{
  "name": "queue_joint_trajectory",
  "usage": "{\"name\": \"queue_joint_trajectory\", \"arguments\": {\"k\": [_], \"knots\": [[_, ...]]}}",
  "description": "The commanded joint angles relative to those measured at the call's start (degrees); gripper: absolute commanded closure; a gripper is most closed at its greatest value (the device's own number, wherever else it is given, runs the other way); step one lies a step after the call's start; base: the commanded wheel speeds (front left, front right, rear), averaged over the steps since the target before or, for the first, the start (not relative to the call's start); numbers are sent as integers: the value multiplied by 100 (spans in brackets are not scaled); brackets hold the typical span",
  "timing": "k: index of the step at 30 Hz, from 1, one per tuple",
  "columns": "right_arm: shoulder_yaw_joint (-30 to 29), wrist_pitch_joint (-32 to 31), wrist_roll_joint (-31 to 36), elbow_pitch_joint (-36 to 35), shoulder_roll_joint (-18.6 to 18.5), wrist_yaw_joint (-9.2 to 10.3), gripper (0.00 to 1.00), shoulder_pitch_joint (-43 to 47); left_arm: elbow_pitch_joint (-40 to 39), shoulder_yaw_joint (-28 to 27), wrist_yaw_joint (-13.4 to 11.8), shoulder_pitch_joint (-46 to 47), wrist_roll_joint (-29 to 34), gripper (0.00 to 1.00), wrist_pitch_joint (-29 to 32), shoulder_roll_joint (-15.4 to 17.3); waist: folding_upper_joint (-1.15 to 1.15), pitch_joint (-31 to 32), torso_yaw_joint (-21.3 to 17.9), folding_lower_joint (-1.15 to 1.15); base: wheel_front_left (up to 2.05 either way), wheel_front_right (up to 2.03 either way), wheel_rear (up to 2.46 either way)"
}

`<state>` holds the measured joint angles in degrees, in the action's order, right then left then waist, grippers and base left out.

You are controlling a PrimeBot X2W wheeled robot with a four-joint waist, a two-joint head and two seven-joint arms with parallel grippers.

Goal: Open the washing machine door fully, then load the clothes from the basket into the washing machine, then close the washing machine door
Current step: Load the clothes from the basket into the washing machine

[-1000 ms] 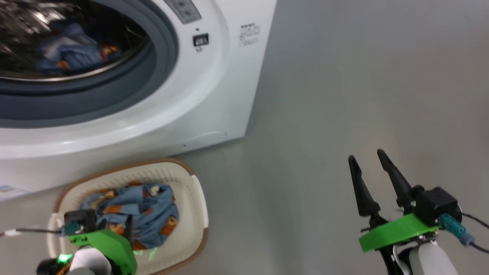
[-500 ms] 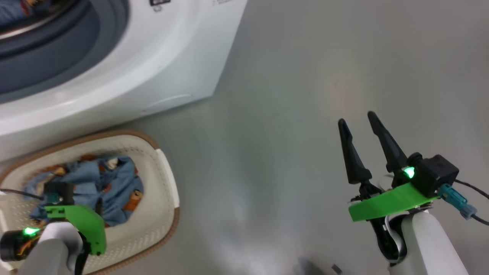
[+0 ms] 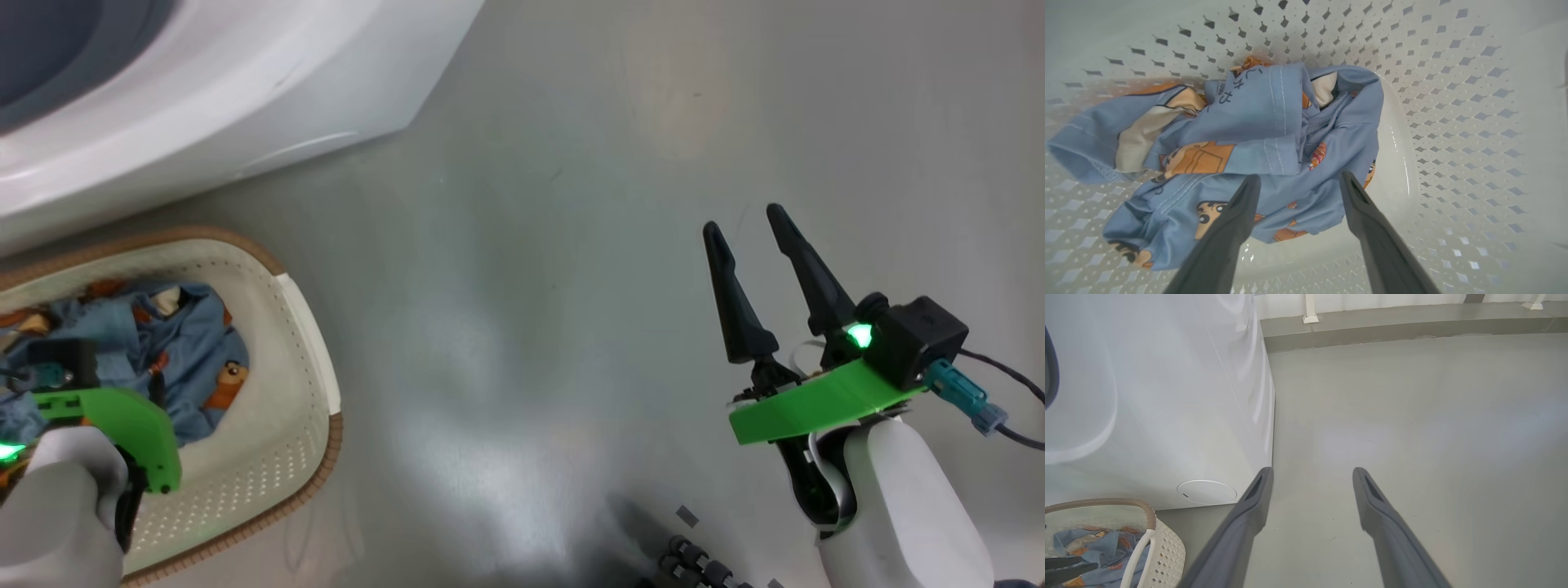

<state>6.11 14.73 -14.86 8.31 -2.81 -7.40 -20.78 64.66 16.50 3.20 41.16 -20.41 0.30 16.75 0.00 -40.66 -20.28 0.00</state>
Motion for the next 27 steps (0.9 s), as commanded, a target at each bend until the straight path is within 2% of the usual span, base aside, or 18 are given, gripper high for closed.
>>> {"name": "queue_joint_trajectory", "arguments": {"k": [1, 18, 27], "knots": [[121, 27, -101, -71, -7, -9, 0, -2, 44, -155, -42, 58, -39, 0, -127, 259, 0, -154, -15, 0, 0, 0, 0], [118, 27, -122, -223, -7, -9, 0, -214, 543, 90, -52, 692, 105, 0, -301, 466, 0, -654, -78, 0, 0, 0, 0], [62, 27, -170, -249, -7, -9, 0, -174, 668, 274, 210, 868, 99, 0, -214, 366, 0, -807, -94, 0, 0, 0, 0]]}}
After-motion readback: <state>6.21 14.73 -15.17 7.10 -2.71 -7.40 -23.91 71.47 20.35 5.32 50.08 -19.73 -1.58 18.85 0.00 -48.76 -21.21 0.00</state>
